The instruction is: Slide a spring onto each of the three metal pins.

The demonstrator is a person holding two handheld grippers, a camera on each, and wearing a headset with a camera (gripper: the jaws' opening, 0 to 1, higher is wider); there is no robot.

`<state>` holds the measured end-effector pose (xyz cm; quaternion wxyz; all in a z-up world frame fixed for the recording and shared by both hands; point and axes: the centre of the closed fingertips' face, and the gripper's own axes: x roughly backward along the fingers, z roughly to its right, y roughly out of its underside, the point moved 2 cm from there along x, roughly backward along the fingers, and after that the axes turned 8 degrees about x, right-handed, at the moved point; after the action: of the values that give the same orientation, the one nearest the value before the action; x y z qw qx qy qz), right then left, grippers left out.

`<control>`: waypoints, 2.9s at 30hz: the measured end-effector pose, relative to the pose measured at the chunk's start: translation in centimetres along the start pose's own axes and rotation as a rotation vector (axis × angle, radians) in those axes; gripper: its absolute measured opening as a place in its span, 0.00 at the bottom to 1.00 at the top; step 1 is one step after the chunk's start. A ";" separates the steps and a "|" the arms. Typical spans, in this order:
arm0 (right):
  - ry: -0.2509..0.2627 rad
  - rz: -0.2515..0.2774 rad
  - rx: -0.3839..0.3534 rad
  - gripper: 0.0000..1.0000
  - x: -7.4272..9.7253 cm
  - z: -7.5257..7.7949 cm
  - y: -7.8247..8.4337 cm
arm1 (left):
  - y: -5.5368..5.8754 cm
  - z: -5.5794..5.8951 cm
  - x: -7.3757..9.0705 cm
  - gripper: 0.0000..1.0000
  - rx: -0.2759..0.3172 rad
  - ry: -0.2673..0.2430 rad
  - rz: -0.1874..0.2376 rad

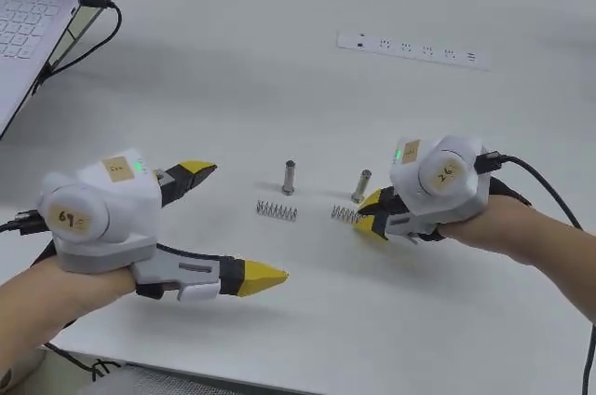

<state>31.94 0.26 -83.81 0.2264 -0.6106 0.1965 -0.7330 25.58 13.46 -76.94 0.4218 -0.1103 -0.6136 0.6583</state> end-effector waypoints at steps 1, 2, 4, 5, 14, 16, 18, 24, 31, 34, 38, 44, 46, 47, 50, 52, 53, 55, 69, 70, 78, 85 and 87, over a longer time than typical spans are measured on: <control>0.000 0.001 -0.001 0.09 0.0 0.0 0.0 | 0.0 0.0 0.0 0.98 0.000 0.000 -0.002; -0.002 0.004 0.000 0.08 0.0 0.0 0.0 | 0.1 0.0 0.0 0.98 0.001 0.000 -0.003; -0.005 0.011 0.005 0.08 0.0 -0.1 -0.1 | 0.1 0.1 0.0 0.98 0.003 0.002 -0.003; -0.005 0.014 0.002 0.08 -0.1 -0.1 -0.1 | 0.1 0.1 0.0 0.98 0.002 0.002 -0.002; 0.000 0.030 0.010 0.08 0.9 -0.4 -0.5 | -0.2 0.2 -0.3 0.98 -0.005 0.007 0.004; 0.003 0.034 0.016 0.08 1.3 -0.2 -0.7 | -0.3 0.3 -0.4 0.98 -0.007 0.011 0.004; 0.004 0.039 0.021 0.08 1.7 -0.3 -0.9 | -0.6 0.4 -0.5 0.98 -0.012 0.014 0.008; 0.012 0.047 0.028 0.08 3.0 -0.3 -1.3 | -1.1 0.7 -0.8 0.98 -0.023 0.022 0.014; 0.023 0.065 0.036 0.08 4.6 -0.3 -1.7 | -1.9 1.4 -1.0 0.98 -0.037 0.039 0.023; 0.029 0.079 0.034 0.08 5.5 -0.3 -2.2 | -2.1 1.6 -1.2 0.97 -0.043 0.046 0.024; 0.021 0.088 0.055 0.08 6.2 -0.8 -2.8 | -2.3 2.1 -1.4 0.96 -0.058 0.059 0.027; 0.009 0.083 0.088 0.08 6.9 -1.5 -3.0 | -2.6 2.5 -1.8 0.93 -0.073 0.076 0.030; 0.008 0.075 0.106 0.08 7.1 -1.7 -2.9 | -2.9 2.7 -1.8 0.91 -0.081 0.086 0.037; 0.007 0.073 0.107 0.08 7.1 -1.8 -2.9 | -3.0 2.9 -1.8 0.89 -0.084 0.091 0.041; 0.002 0.080 0.103 0.08 7.4 -2.1 -3.1 | -3.1 3.4 -2.0 0.85 -0.095 0.108 0.044; 0.001 0.081 0.110 0.08 7.6 -2.3 -3.2 | -3.2 3.8 -2.2 0.84 -0.103 0.120 0.043; 0.000 0.081 0.112 0.08 7.6 -2.3 -3.3 | -3.2 4.0 -2.3 0.82 -0.105 0.129 0.043; -0.002 0.081 0.120 0.08 7.8 -2.5 -3.4 | -3.0 4.5 -2.6 0.78 -0.109 0.151 0.031; -0.041 0.063 0.179 0.08 8.3 -4.0 -3.4 | -2.8 7.4 -5.2 0.60 -0.132 0.281 -0.010; -0.042 0.064 0.183 0.08 8.3 -4.0 -3.5 | -2.9 7.5 -5.4 0.59 -0.135 0.288 -0.011; -0.050 0.075 0.198 0.08 8.6 -4.4 -3.9 | -3.4 8.0 -6.4 0.48 -0.148 0.315 -0.016; -0.056 0.074 0.208 0.08 8.9 -4.7 -3.9 | -3.3 8.4 -7.0 0.35 -0.160 0.336 -0.028; -0.055 0.077 0.208 0.08 9.0 -4.7 -3.9 | -3.3 8.5 -7.2 0.31 -0.155 0.344 -0.031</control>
<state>25.60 -1.63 -75.22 0.3218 -0.5959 0.1366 -0.7230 25.77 2.07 -74.79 0.5209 -0.2440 -0.5829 0.5739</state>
